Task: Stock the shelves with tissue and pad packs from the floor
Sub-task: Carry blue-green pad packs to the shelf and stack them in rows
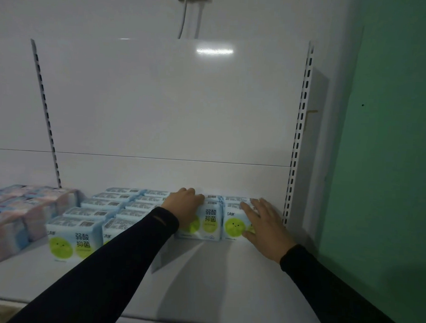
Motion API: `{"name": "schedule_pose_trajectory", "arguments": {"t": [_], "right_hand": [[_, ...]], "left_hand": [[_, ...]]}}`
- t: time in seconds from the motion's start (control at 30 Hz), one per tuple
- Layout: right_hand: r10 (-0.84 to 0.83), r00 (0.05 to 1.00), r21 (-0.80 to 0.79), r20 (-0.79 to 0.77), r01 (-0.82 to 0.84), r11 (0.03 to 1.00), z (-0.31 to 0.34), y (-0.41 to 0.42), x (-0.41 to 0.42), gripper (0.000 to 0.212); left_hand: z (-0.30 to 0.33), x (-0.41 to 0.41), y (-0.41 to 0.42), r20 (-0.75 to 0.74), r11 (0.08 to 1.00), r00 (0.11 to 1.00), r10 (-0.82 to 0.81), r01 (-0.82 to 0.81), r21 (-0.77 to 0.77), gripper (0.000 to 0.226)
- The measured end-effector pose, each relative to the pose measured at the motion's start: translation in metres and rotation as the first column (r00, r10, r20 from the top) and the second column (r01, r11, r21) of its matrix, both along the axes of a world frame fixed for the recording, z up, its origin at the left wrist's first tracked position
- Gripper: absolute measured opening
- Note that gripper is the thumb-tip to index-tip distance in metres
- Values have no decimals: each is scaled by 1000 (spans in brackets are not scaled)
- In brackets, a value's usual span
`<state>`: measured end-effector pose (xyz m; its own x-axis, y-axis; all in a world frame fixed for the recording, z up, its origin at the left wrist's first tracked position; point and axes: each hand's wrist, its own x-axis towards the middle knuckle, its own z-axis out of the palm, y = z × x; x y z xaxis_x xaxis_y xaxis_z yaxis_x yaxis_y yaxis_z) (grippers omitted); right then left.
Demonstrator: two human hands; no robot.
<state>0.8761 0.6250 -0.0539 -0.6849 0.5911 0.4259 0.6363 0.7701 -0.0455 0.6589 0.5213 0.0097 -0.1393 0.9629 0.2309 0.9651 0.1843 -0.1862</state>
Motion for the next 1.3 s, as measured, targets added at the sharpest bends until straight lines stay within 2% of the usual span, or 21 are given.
{"name": "schedule_pose_trajectory", "arguments": {"t": [0.1, 0.2, 0.3, 0.4, 0.57, 0.67, 0.73, 0.87, 1.0, 1.13, 1.3], "right_hand": [[-13, 1000, 18, 15, 13, 1000, 5, -2, 5, 79], [-6, 997, -31, -82, 4, 1000, 13, -7, 11, 76], [-7, 980, -51, -200, -4, 999, 20, -16, 22, 69], [-5, 957, -21, -288, -1, 1000, 23, -31, 42, 61], [-79, 926, 54, -370, 107, 993, 16, -82, 89, 56], [-166, 892, 143, -422, 246, 959, 6, -131, 127, 54], [-283, 857, 140, -431, 374, 917, -8, -173, 158, 54], [-571, 723, 46, -388, 634, 772, -50, -282, 228, 57], [-818, 509, -81, -268, 834, 545, -97, -417, 287, 58], [-938, 271, -123, -216, 946, 301, -139, -549, 335, 55], [-978, -7, -226, -207, 973, 41, -192, -692, 378, 53]], "left_hand": [[4, -3, -8, 44, 999, 999, 20, -21, 35, 44], [10, -2, -21, 150, 994, 989, 11, -27, 109, 48], [11, 6, -37, 241, 977, 968, -67, 15, 213, 54], [5, 23, -50, 317, 925, 924, -215, 89, 369, 53], [-16, 65, -67, 390, 831, 793, -467, 243, 501, 49], [-35, 99, -75, 388, 765, 694, -606, 375, 524, 49], [-49, 127, -84, 394, 706, 599, -697, 479, 521, 50], [-92, 191, -113, 419, 565, 390, -820, 668, 484, 50], [-151, 265, -155, 509, 440, 234, -828, 834, 332, 62], [-205, 344, -219, 540, 242, 96, -836, 948, 206, 64], [-266, 435, -320, 608, 12, -34, -793, 997, 72, 65]]}}
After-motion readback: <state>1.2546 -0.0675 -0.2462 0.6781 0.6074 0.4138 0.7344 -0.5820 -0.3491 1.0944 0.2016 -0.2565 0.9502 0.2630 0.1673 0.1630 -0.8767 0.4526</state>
